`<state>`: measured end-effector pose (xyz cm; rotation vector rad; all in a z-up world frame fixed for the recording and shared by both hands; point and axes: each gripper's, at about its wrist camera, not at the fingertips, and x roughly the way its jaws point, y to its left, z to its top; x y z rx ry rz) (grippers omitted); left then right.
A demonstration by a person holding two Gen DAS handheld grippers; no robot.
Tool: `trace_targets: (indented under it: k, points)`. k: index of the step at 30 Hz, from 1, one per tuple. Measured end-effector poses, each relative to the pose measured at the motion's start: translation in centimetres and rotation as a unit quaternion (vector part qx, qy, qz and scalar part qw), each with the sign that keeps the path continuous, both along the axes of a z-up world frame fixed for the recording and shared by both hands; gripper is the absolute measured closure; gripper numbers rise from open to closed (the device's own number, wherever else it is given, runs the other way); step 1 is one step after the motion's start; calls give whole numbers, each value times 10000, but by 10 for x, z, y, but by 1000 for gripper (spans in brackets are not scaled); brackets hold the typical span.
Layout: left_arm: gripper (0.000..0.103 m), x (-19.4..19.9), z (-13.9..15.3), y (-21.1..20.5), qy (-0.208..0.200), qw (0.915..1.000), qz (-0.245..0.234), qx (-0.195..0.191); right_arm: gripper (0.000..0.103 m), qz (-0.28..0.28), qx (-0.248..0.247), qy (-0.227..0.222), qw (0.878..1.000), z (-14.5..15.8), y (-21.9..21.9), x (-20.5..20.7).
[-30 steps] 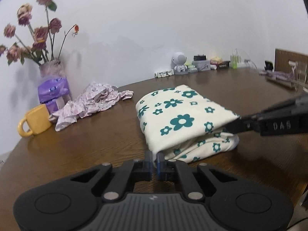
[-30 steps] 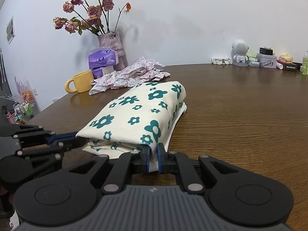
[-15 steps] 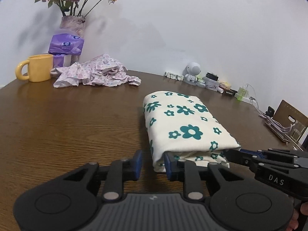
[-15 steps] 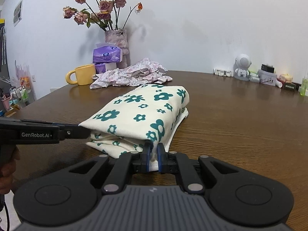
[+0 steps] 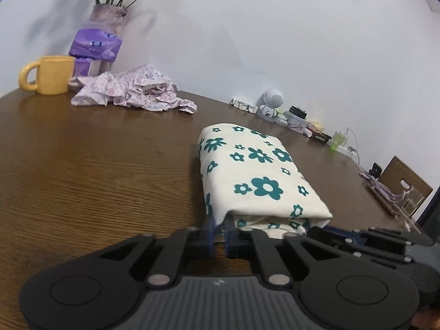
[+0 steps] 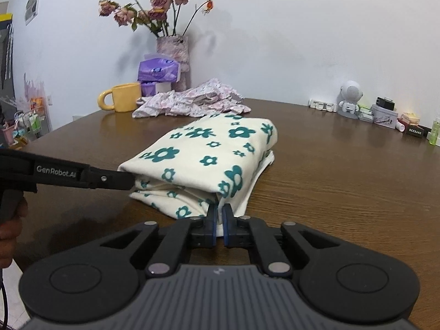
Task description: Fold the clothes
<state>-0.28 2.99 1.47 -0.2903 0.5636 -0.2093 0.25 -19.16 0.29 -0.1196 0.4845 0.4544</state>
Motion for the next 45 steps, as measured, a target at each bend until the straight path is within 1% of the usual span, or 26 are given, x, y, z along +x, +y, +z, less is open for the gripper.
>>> trace_targets:
  k: [2,3,7,11,13,14,16,19,20,21,22,23,25,27,29,30,32,34,36,38,39,41,42,43,44,45]
  points:
    - [87,1,0,-1,33,10000,-41,20,95,-59,117,27,9999,1,-4,2]
    - [90,2,-1,-1,45,10000,-57,32,96,-69,155,53,9998,1,-5,3]
    - [90,3,2,-2,-16,9998,42,206,97,-35,194,140,9997,0,-5,7]
    - [90,12,7,10,-82,9986,263,451,97,250,248,179,9992,3,2,3]
    - [90,23,8,17,-8,9978,329,567,96,477,324,245,9980,3,7,2]
    - [93,31,8,22,137,9982,307,488,95,612,376,295,9970,4,10,2]
    - [89,46,8,32,375,9984,274,335,94,850,463,371,9946,5,14,1]
    - [89,60,12,44,471,9978,422,187,86,1041,484,368,9927,7,19,-3]
    - [88,61,13,47,473,9976,489,138,81,1057,479,368,9926,8,19,-4]
    - [84,61,14,49,478,9973,551,95,78,1056,499,392,9924,8,18,-4]
    - [76,58,15,51,482,9971,594,66,78,1050,527,423,9922,8,15,-4]
    - [72,54,15,52,476,9971,597,17,75,1000,577,444,9923,9,10,-3]
    - [56,41,17,54,450,9975,523,-157,72,870,692,477,9927,11,-2,-1]
    - [54,28,19,52,430,9978,301,-415,67,654,878,492,9928,14,-19,6]
    - [52,16,21,47,417,9966,-4,-704,65,315,1088,476,9924,18,-37,19]
    - [48,12,22,43,419,9956,-173,-821,65,144,1187,467,9917,19,-46,27]
    - [46,9,23,32,401,9936,-424,-966,64,-122,1415,441,9889,23,-58,43]
    - [44,10,24,21,409,9925,-561,-1007,61,-228,1752,423,9834,29,-67,63]
    - [44,13,25,13,459,9920,-565,-1031,61,-232,1918,472,9800,33,-69,82]
    - [44,17,24,7,543,9917,-504,-1051,61,-231,1898,513,9802,33,-65,101]
    - [45,20,23,5,593,9916,-447,-1063,61,-230,1877,532,9805,33,-63,110]
    - [54,23,20,3,675,9911,-329,-1102,61,-227,1813,684,9808,29,-60,127]
    - [66,25,19,4,696,9904,-310,-1150,61,-199,1829,792,9797,26,-59,133]
    - [75,26,18,6,715,9897,-320,-1200,61,-158,1885,946,9774,23,-60,141]
    - [77,27,17,9,731,9890,-331,-1241,64,-97,1956,1094,9745,19,-59,145]
    - [80,28,17,12,741,9888,-328,-1254,75,-22,2054,1216,9711,16,-60,147]
